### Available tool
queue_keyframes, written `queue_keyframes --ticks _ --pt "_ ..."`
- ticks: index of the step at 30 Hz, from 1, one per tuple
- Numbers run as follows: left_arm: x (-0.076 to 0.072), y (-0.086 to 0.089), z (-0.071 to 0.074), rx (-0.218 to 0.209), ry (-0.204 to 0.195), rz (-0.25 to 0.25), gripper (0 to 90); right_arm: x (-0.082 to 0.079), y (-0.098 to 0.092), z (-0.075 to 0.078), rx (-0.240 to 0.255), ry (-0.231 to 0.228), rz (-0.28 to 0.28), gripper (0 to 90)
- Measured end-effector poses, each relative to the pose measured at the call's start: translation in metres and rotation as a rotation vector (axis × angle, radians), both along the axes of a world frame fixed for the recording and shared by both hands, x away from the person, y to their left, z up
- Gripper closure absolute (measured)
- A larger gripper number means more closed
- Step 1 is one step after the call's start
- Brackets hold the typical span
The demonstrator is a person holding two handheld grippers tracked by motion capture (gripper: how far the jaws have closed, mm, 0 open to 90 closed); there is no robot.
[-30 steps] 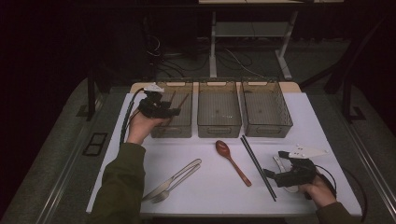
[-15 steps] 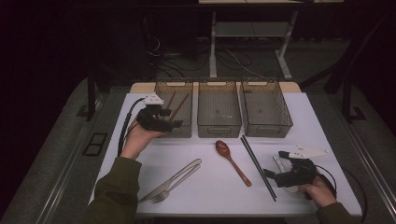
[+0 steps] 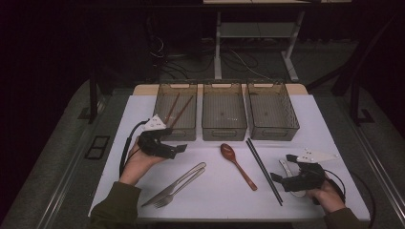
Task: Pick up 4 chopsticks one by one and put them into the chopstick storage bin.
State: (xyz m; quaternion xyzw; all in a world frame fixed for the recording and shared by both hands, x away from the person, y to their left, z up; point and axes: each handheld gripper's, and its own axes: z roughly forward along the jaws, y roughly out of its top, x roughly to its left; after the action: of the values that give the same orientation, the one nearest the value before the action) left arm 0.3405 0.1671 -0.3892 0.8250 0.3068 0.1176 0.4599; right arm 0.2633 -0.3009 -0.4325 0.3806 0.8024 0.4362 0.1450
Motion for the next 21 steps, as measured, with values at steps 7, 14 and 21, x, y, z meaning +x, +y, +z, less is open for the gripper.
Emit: queue_keyframes --ticks 7,14,21 --pt "-0.028 0.002 -0.006 -0.004 -0.049 -0.033 3.4 -0.002 0.001 0.002 0.008 -0.008 -0.003 4.6" --pt "-0.046 -0.001 -0.014 0.006 -0.051 -0.064 0.0 -0.003 0.005 0.003 0.004 -0.008 0.011 4.6" --pt "-0.06 -0.004 -0.031 0.016 -0.04 -0.094 0.0 -0.003 0.004 0.002 0.008 -0.005 0.005 4.6"
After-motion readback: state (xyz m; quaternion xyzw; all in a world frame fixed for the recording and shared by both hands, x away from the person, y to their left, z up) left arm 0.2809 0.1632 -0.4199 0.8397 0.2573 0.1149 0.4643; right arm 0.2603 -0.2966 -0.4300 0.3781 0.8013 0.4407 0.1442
